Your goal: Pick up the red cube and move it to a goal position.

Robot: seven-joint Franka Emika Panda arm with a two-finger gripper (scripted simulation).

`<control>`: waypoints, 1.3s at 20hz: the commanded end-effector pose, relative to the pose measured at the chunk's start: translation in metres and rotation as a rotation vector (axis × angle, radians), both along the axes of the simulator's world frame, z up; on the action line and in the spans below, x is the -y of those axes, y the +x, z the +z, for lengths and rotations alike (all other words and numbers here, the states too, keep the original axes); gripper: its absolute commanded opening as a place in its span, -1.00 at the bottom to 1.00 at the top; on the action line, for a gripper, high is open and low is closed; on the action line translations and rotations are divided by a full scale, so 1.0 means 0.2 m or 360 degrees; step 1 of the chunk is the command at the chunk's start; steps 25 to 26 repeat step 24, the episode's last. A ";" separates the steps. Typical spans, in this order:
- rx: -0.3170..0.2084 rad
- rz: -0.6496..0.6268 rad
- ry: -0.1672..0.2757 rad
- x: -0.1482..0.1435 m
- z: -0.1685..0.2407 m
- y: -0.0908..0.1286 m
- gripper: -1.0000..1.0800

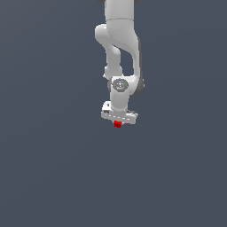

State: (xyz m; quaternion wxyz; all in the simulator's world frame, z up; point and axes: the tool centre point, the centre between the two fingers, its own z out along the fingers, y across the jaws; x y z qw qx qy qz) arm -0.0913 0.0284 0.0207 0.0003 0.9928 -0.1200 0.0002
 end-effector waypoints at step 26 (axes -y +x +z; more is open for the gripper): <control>-0.0001 -0.0001 0.0001 -0.33 0.18 0.02 -1.00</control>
